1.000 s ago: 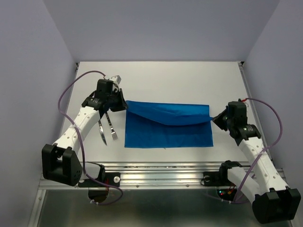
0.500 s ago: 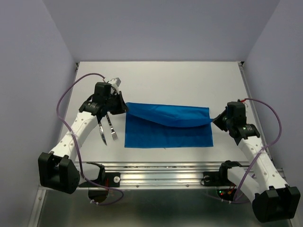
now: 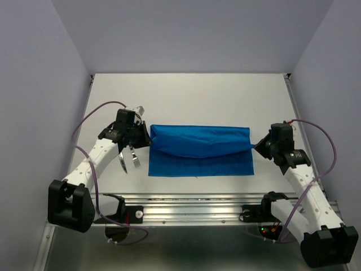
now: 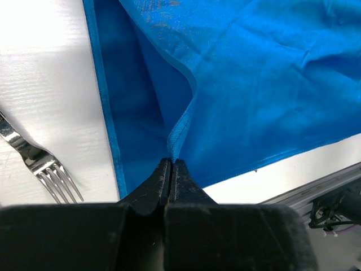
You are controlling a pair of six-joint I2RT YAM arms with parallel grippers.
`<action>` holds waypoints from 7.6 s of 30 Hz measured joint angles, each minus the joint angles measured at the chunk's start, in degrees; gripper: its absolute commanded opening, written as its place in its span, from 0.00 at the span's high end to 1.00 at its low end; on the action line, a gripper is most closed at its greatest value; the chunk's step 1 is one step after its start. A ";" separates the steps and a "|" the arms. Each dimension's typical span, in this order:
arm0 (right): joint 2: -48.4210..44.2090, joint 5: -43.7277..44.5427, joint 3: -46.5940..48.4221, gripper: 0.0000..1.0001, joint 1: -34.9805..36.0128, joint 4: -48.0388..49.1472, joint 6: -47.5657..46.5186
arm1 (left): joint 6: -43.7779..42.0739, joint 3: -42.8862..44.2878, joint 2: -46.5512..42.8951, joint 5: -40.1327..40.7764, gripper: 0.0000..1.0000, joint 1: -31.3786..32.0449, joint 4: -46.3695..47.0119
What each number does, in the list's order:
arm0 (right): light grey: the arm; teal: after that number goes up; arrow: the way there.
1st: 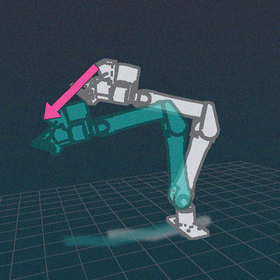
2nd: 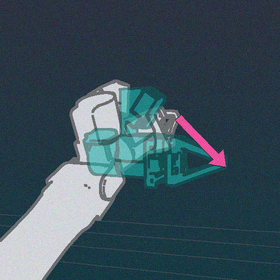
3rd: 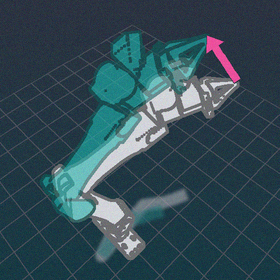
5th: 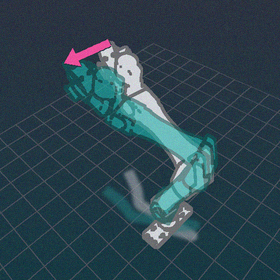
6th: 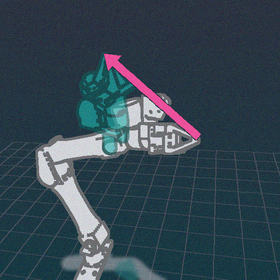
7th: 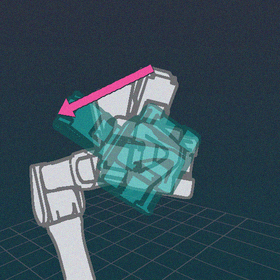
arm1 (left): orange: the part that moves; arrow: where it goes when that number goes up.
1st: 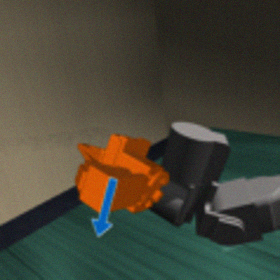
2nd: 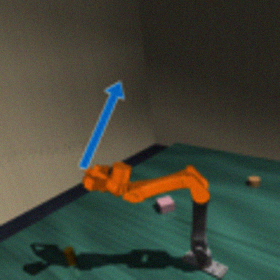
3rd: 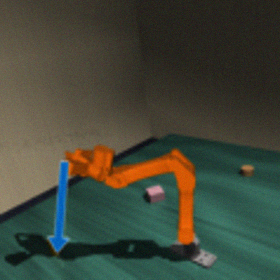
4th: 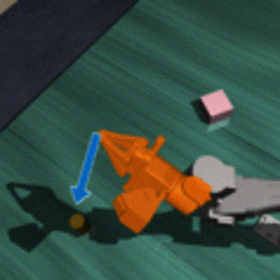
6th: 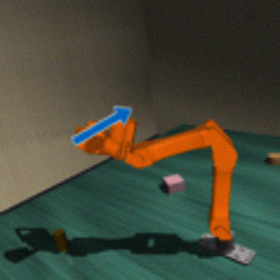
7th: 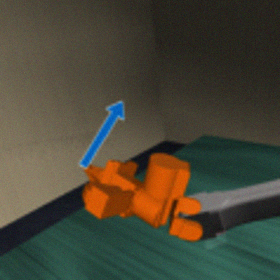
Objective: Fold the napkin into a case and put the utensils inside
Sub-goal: Fold and flatten the napkin at the center of the board, then move the rectangle-folded napkin to the center of the board, then smooth out the rectangle-folded napkin at the center of the board.
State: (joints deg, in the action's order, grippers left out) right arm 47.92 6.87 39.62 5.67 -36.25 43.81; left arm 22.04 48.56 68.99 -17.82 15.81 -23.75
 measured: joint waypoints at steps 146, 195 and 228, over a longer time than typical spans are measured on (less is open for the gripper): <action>25.70 4.33 -4.13 0.60 1.79 16.94 -2.43 | 9.97 18.86 28.72 18.27 1.00 2.54 1.62; 20.02 6.51 -3.37 0.99 1.79 16.90 -3.85 | 9.57 19.63 28.72 18.01 1.00 3.85 0.74; 9.53 6.03 -6.49 0.99 1.79 7.30 2.16 | 8.00 14.75 26.14 12.68 1.00 4.35 1.49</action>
State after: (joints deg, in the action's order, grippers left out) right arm 57.45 12.91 33.12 7.46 -28.95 45.98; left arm 30.04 63.31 95.13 -5.15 20.16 -22.26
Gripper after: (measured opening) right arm 0.015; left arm 0.017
